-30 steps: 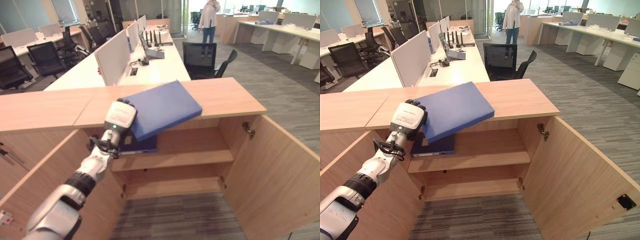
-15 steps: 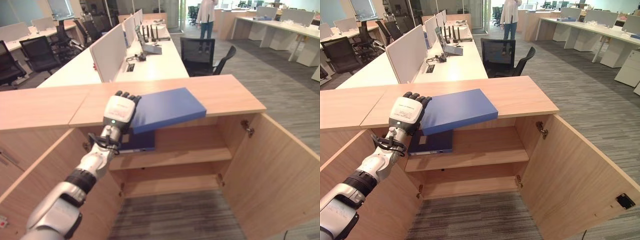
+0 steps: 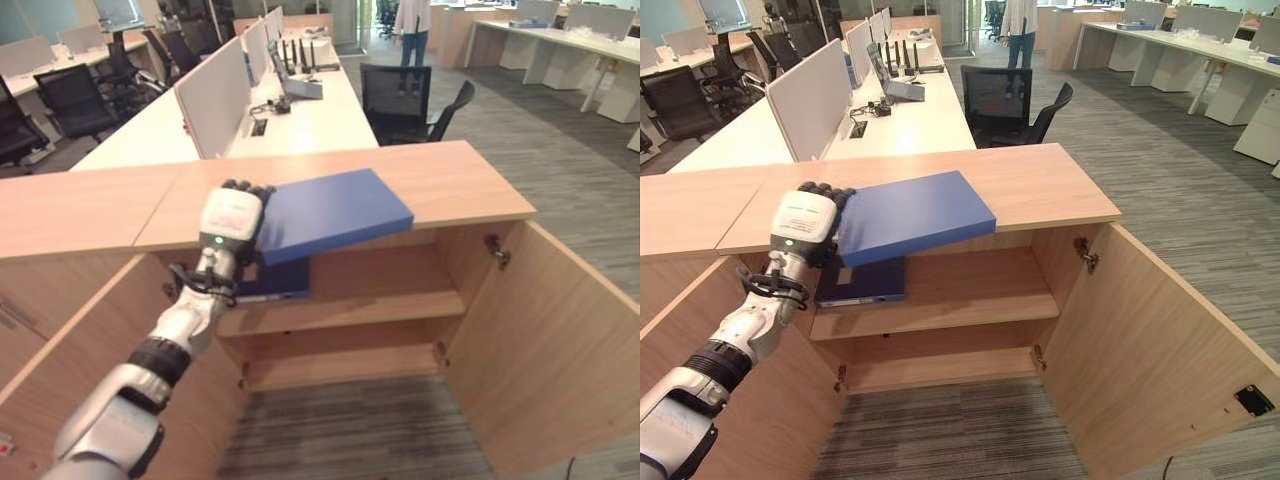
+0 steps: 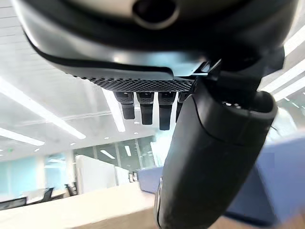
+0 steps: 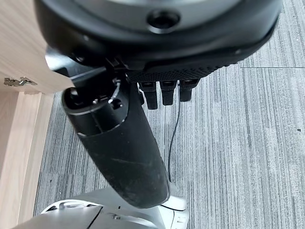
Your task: Put the empty folder in the office cabinet
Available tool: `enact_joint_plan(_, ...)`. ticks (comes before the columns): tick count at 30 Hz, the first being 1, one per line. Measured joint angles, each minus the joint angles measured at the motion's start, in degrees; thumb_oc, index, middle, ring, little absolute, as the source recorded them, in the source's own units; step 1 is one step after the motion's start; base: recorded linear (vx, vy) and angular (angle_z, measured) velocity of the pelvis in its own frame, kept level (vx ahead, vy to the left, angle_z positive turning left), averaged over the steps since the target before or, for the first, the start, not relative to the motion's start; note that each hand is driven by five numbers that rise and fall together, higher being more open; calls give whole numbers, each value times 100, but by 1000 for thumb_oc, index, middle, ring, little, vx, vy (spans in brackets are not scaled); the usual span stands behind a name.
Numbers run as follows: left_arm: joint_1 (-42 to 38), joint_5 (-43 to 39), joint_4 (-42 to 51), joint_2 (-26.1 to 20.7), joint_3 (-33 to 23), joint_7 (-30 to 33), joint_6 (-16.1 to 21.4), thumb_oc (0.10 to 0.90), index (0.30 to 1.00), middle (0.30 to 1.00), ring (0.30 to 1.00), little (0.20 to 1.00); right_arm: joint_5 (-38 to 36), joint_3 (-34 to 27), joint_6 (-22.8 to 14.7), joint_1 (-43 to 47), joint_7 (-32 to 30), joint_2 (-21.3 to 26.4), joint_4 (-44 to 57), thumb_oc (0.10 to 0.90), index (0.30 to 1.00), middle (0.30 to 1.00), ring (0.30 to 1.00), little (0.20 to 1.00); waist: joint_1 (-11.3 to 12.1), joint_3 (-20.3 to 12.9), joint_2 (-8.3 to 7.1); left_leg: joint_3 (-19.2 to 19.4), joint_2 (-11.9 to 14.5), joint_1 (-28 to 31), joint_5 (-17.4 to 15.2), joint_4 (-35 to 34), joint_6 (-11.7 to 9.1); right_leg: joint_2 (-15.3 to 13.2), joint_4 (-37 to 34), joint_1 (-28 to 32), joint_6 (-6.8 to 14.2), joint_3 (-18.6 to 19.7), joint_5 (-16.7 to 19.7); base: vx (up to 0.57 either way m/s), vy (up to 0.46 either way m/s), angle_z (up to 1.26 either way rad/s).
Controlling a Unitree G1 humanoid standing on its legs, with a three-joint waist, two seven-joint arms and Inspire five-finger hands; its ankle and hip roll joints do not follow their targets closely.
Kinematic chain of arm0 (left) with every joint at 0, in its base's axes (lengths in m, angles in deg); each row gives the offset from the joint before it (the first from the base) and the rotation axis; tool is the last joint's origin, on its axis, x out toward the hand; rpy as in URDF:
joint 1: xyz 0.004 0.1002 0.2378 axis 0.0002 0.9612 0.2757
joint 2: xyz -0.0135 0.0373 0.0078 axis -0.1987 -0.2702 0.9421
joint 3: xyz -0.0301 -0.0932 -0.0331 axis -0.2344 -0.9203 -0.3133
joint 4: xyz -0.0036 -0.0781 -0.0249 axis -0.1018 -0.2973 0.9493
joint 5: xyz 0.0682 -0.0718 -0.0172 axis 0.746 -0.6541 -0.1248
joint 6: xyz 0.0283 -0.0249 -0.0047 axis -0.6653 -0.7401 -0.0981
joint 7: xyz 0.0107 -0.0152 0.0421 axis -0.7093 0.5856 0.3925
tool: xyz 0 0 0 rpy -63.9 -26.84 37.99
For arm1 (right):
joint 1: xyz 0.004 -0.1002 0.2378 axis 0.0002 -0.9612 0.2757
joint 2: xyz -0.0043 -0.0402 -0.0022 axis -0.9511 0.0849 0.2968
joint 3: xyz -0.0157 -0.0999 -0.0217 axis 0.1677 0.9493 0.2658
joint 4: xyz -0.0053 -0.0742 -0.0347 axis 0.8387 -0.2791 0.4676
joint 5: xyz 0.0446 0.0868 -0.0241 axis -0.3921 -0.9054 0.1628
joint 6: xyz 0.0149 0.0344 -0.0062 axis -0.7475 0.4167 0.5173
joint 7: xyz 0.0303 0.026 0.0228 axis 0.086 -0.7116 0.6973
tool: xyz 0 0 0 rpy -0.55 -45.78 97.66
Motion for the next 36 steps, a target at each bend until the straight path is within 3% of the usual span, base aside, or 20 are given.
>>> enact_joint_plan(3, 138, -156, 135, -20, -788, 192, -151, 800, 900, 900, 900, 900, 1, -11, 2, 10, 4, 11, 2, 800, 900, 900, 900, 900, 11, 1, 0, 13, -2, 7, -2, 0, 4, 0, -1, 3, -3, 14, -3, 0, 0, 0)
enact_joint_plan(6, 160, -317, 140, -76, -1079, 297, -340, 800, 900, 900, 900, 900, 2, -10, 0, 19, 13, 5, 3, 800, 900, 900, 900, 900, 24, 1, 2, 8, -4, 11, -4, 0, 7, 0, -1, 12, -6, 15, -7, 9, 4, 3)
enact_joint_plan(11, 181, -318, 136, -188, -1125, 303, -385, 800, 900, 900, 900, 900, 2, -4, -7, 71, 54, -5, 34, 800, 900, 900, 900, 900, 143, 0, 1, 2, -12, 22, -4, 0, 9, -8, -1, 23, -5, 13, -7, 0, 0, 0)
enact_joint_plan(20, 248, -321, 168, -189, -1113, 289, -306, 800, 900, 900, 900, 900, -3, 46, 0, 86, 71, -15, 125, 800, 900, 900, 900, 900, 151, 1, 2, 0, -10, 70, -5, -2, 7, -8, -1, 67, -5, 12, -7, 0, 0, 0)
enact_joint_plan(25, 1002, -535, 1101, -23, -1324, 328, -120, 800, 900, 900, 900, 900, -5, 50, -12, 79, 54, -26, 260, 800, 900, 900, 900, 900, 173, 0, 1, 5, -12, 74, -11, -2, 9, -7, -1, 69, -5, 23, -8, 0, 0, 0)
enact_joint_plan(28, 1561, -562, 1497, 367, -1764, 415, -27, 800, 900, 900, 900, 900, -4, 49, -22, 88, 44, -32, 264, 800, 900, 900, 900, 900, 173, -1, -2, 8, -12, 85, -19, -3, 13, -6, -1, 76, -6, 37, -9, 0, 0, 0)
enact_joint_plan(32, 2837, -773, 3102, 1056, -2604, 445, 112, 800, 900, 900, 900, 900, -2, 16, -29, 43, 4, -69, 256, 800, 900, 900, 900, 900, 206, 14, -45, -14, -11, 70, -53, -21, 24, -6, -1, 65, -9, 20, -29, 3, 1, 3)
enact_joint_plan(34, 3205, -824, 3728, 1129, -2673, 409, 256, 800, 900, 900, 900, 900, 0, 4, -40, -3, -17, -102, 250, 800, 900, 900, 900, 900, 342, 31, -78, -44, -10, 61, -58, -9, 28, -7, -1, 71, 6, -5, -41, -12, -2, 9)
enact_joint_plan(36, 3453, -972, 4458, 1138, -2673, 390, 638, 800, 900, 900, 900, 900, 0, -63, -103, -97, -21, -112, 238, 800, 900, 900, 900, 900, 529, 43, -101, -105, -24, 37, -55, -5, 33, -24, -1, 71, 20, -51, -50, -32, -16, 13)
